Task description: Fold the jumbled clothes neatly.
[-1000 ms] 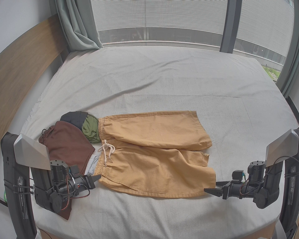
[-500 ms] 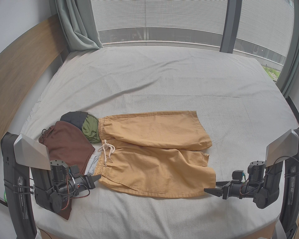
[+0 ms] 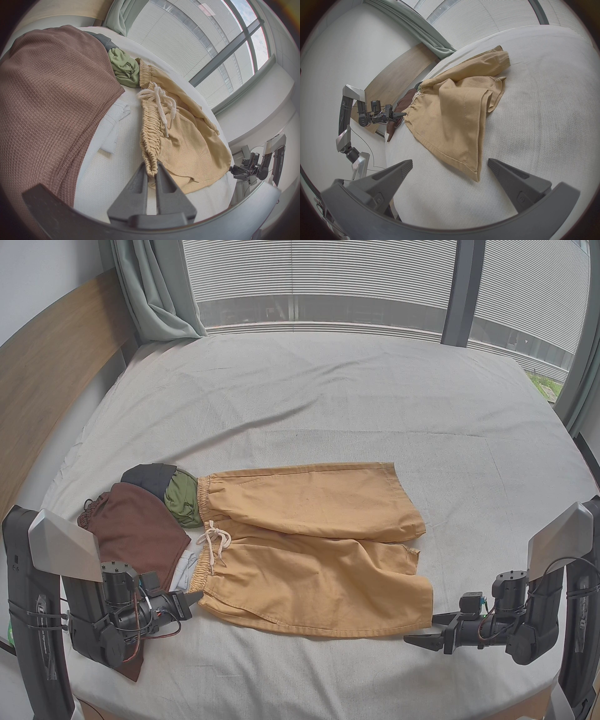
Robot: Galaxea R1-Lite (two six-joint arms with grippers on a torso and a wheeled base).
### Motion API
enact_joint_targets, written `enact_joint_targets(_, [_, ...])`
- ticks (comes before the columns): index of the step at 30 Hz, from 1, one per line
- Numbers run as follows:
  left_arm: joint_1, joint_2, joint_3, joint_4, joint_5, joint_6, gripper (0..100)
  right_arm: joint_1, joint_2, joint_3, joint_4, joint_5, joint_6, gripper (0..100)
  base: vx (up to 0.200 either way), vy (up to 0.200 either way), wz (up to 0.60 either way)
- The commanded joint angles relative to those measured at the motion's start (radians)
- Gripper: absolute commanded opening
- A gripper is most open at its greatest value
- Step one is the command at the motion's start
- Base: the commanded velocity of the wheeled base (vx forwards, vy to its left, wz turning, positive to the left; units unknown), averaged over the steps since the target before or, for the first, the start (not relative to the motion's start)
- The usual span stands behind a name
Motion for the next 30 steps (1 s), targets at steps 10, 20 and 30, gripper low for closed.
enact_joint_targets(10, [-0.004, 0.003, 0.002, 0.000, 0.001, 0.000, 0, -0.008, -0.005, -0.012, -0.002, 0.000, 0.000, 100, 0.000, 0.000, 0.00])
enact_joint_targets(20, [-0.004, 0.003, 0.000, 0.000, 0.001, 0.000, 0, -0.008, -0.002, -0.009, -0.002, 0.000, 0.000, 0, 0.000, 0.000, 0.00])
enact_joint_targets(30, [-0.004, -0.014, 0.031, 0.000, -0.004, -0.003, 0, -0.009, -0.005, 0.020, -0.001, -0.003, -0.002, 0, 0.000, 0.000, 0.00])
